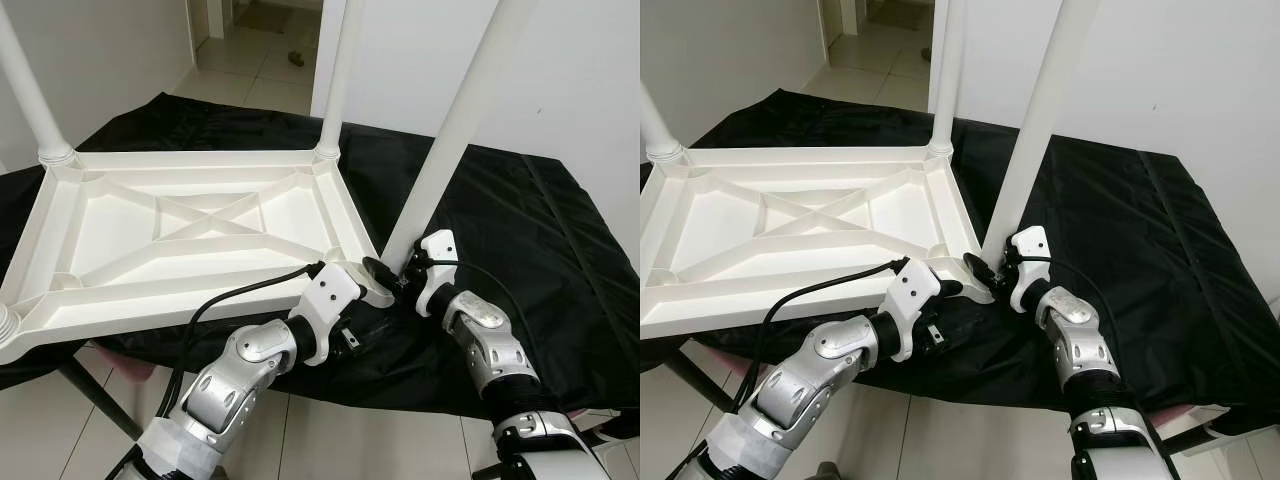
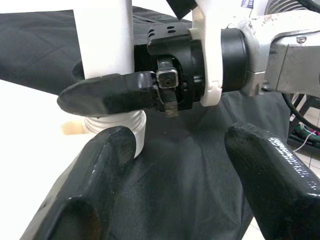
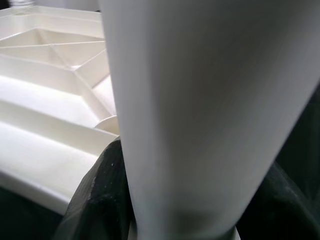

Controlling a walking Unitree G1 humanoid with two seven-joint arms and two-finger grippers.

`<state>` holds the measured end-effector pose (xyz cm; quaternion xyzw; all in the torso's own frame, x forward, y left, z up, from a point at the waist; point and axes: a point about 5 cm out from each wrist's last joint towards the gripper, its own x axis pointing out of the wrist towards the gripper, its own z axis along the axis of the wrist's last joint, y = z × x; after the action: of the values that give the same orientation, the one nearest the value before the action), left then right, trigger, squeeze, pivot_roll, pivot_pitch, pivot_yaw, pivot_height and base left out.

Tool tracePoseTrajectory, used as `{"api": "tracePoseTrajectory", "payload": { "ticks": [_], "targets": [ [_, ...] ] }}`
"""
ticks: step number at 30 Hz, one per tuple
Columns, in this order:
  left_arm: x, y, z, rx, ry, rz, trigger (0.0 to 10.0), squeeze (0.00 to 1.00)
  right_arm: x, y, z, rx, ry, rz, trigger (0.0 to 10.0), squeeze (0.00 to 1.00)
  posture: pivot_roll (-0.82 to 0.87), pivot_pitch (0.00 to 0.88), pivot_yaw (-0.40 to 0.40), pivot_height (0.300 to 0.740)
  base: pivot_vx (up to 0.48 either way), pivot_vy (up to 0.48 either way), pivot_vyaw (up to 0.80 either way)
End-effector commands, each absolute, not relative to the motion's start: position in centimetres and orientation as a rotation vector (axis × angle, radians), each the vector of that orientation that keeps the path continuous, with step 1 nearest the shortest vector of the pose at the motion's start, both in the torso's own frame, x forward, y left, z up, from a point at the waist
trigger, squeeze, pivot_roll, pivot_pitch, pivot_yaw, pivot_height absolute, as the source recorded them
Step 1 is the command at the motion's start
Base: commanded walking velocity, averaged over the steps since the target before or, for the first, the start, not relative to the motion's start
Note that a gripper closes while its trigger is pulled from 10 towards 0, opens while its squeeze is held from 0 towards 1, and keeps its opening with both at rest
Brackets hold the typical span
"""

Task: Building children table

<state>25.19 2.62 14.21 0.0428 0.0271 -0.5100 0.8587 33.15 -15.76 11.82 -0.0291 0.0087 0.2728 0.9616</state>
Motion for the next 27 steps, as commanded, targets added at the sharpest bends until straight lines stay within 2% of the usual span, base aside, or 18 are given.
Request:
{"api": "tracePoseTrajectory", "payload": {
  "ticks": [1, 5, 8, 10, 12, 13, 14, 16, 17, 23, 24, 27],
  "targets": [
    [24.7, 2.4, 13.9, 0.085, 0.079, -1.126, 10.0, 0.00, 33.0, -16.4, 11.3, -0.067, 0.053, 0.436, 10.0, 0.00, 0.07, 0.005, -0.086, 0.740, 0.000, 0.000, 0.00],
    [24.6, 2.5, 13.9, 0.083, 0.083, -1.125, 10.0, 0.00, 32.7, -16.3, 11.6, -0.039, 0.028, 0.347, 10.0, 0.00, 0.07, 0.008, -0.086, 0.740, 0.000, 0.000, 0.00],
    [24.5, 2.5, 13.8, 0.079, 0.086, -1.128, 10.0, 0.00, 31.7, -16.4, 11.7, -0.014, 0.006, 0.146, 10.0, 0.00, 0.06, 0.014, -0.083, 0.740, 0.000, 0.000, 0.00],
    [24.4, 2.5, 13.8, 0.079, 0.087, -1.129, 10.0, 0.00, 31.5, -16.5, 11.7, -0.009, 0.003, 0.099, 10.0, 0.00, 0.06, 0.014, -0.083, 0.740, 0.000, 0.000, 0.00],
    [24.5, 2.4, 13.9, 0.081, 0.085, -1.133, 10.0, 0.00, 30.6, -16.7, 11.5, -0.014, 0.013, -0.048, 10.0, 0.00, 0.06, 0.014, -0.082, 0.740, 0.000, 0.000, 0.00],
    [24.5, 2.4, 13.9, 0.081, 0.085, -1.133, 10.0, 0.00, 30.6, -16.7, 11.5, -0.014, 0.013, -0.048, 10.0, 0.00, 0.06, 0.014, -0.082, 0.740, 0.000, 0.000, 0.00],
    [24.6, 2.3, 13.9, 0.083, 0.083, -1.135, 10.0, 0.00, 29.8, -16.5, 11.3, -0.002, 0.031, -0.142, 10.0, 0.00, 0.06, 0.013, -0.081, 0.740, 0.000, 0.000, 0.00],
    [24.6, 2.3, 13.9, 0.083, 0.083, -1.136, 10.0, 0.00, 29.6, -16.3, 11.2, 0.008, 0.038, -0.161, 10.0, 0.00, 0.06, 0.013, -0.081, 0.740, 0.000, 0.000, 0.00],
    [24.6, 2.3, 14.0, 0.082, 0.082, -1.137, 10.0, 0.00, 29.4, -15.3, 11.3, 0.021, 0.040, -0.127, 10.0, 0.00, 0.06, 0.013, -0.080, 0.740, 0.000, 0.000, 0.00],
    [24.5, 2.2, 14.0, 0.080, 0.083, -1.142, 10.0, 0.00, 29.7, -15.7, 11.8, 0.024, 0.026, -0.129, 10.0, 0.00, 0.05, 0.013, -0.076, 0.740, 0.000, 0.000, 0.00],
    [24.5, 2.2, 14.0, 0.080, 0.083, -1.143, 10.0, 0.00, 29.8, -15.9, 12.0, 0.030, 0.014, -0.116, 10.0, 1.00, 0.05, 0.014, -0.077, 0.740, 0.000, 0.000, 0.00],
    [24.5, 2.2, 14.0, 0.081, 0.083, -1.144, 10.0, 0.00, 30.1, -16.0, 12.5, 0.038, -0.008, -0.070, 10.0, 1.00, 0.05, 0.014, -0.077, 0.740, 0.000, 0.000, 0.00]
  ]
}}
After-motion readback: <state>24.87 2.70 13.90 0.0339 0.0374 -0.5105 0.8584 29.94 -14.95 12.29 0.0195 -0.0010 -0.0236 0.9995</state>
